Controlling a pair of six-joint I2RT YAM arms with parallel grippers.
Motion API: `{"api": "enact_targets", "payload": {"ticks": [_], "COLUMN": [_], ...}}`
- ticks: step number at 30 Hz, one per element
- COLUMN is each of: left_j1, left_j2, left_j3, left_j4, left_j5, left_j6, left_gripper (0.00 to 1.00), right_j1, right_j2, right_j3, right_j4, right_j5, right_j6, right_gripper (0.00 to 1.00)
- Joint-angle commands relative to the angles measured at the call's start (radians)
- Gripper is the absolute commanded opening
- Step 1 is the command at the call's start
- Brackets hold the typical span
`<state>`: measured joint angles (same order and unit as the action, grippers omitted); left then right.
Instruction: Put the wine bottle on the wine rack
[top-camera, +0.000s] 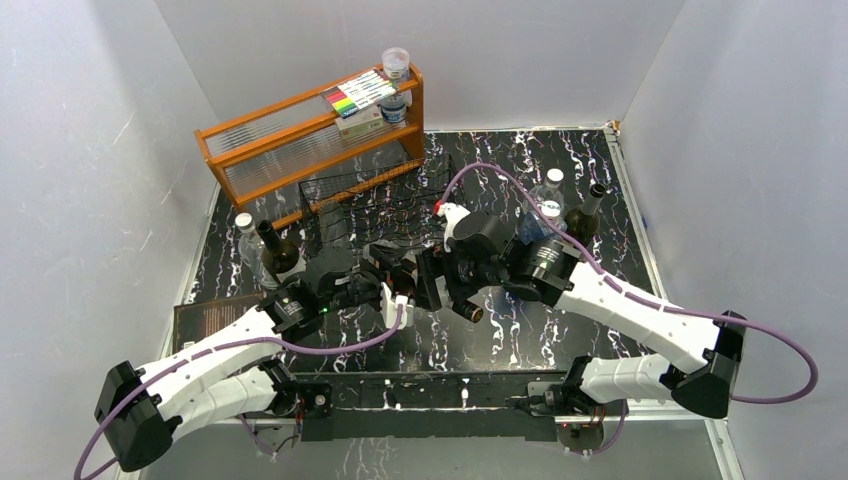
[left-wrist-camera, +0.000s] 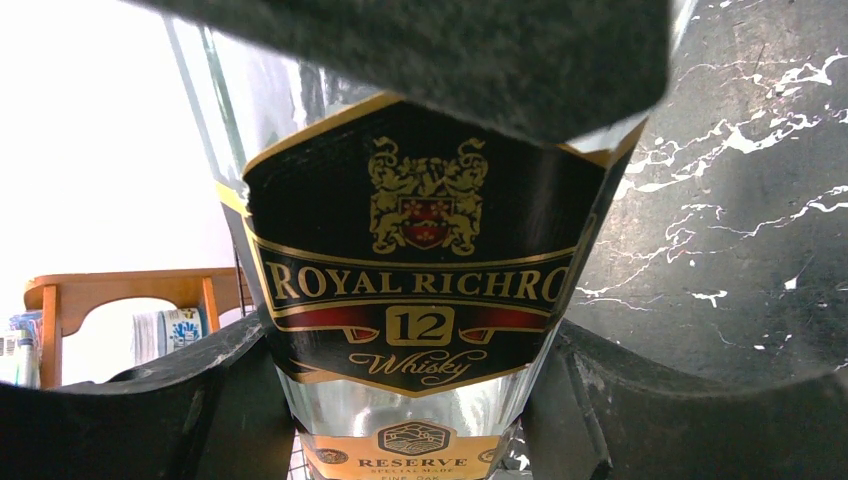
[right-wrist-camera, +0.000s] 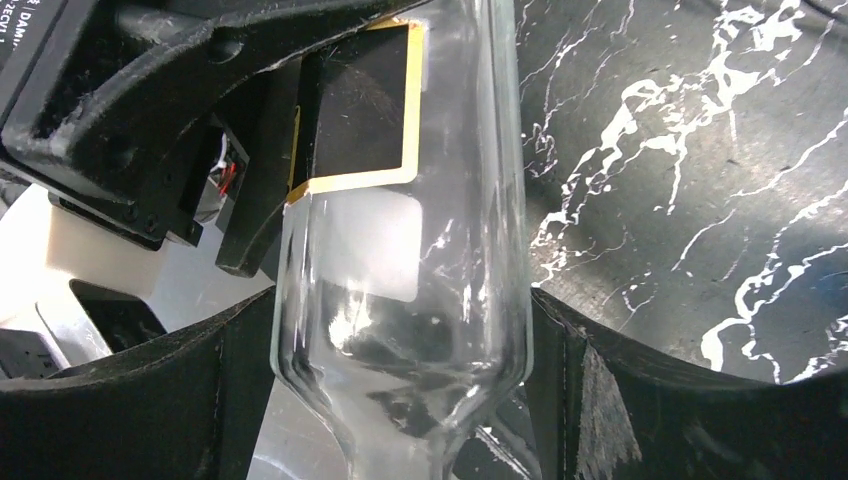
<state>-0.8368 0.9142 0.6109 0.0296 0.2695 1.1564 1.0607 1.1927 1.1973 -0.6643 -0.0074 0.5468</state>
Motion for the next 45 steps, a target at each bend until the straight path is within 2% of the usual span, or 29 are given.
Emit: {"api": "enact_targets", "payload": {"ticks": [1,8,13,19,22,23,24,25,26,27,28,30,35,40,45], "left_j1": [-0.001,-0.001,-0.001,-0.001,-0.002,-0.001,-0.001,0.0,-0.001,0.0,-0.001,-0.001,-0.001,-0.001,-0.001], "left_j2": [-0.047,-0.058,-0.046,-0.038,-0.032,-0.031,-0.032,-0.034,-0.037,-0.04,-0.041,-0.038,-0.026,-0.029,-0.03], "left_j3": [0.062,0.039,0.037,0.044,0.043,0.04,0.035,0.029,0.023,0.02,0.021,0.028,0.034,0.024,0.025], "left_j4": [0.172,0.186,0.212,0.172,0.152,0.15,0.15,0.151,0.158,0.162,0.163,0.156,0.154,0.143,0.137], "left_j5": [0.003,-0.037,-0.086,-0.116,-0.15,-0.164,-0.177,-0.187,-0.193,-0.197,-0.199,-0.198,-0.194,-0.191,-0.157], "left_j6": [0.045,0.024,-0.022,-0.051,-0.077,-0.083,-0.087,-0.091,-0.091,-0.091,-0.09,-0.083,-0.071,-0.036,-0.028], "left_gripper": [0.0,0.0,0.0,0.0,0.01,0.02,0.02,0.02,0.02,0.02,0.02,0.02,0.02,0.02,0.02], "right_j1": [0.001,0.0,0.001,0.001,0.001,0.0,0.0,0.001,0.0,0.001,0.001,0.001,0.001,0.001,0.001], "right_j2": [0.004,0.003,0.011,0.015,0.01,0.01,0.01,0.011,0.011,0.002,-0.008,-0.015,0.013,-0.013,-0.021], "right_j3": [0.014,-0.032,-0.036,-0.042,-0.043,-0.041,-0.036,-0.03,-0.027,-0.032,-0.042,-0.048,-0.027,-0.019,-0.007], "right_j4": [0.078,0.082,0.068,0.076,0.078,0.076,0.071,0.065,0.06,0.069,0.09,0.1,0.068,0.072,0.077], "right_j5": [-0.083,-0.092,-0.038,0.045,0.079,0.084,0.08,0.07,0.061,0.046,0.023,0.007,-0.002,-0.002,0.004], "right_j6": [0.052,0.096,0.102,0.102,0.102,0.102,0.099,0.092,0.087,0.081,0.072,0.068,0.073,0.059,0.036], "right_gripper": [0.9,0.76,0.67,0.31,0.23,0.23,0.28,0.39,0.56,0.67,0.73,0.77,0.75,0.97,0.98]}}
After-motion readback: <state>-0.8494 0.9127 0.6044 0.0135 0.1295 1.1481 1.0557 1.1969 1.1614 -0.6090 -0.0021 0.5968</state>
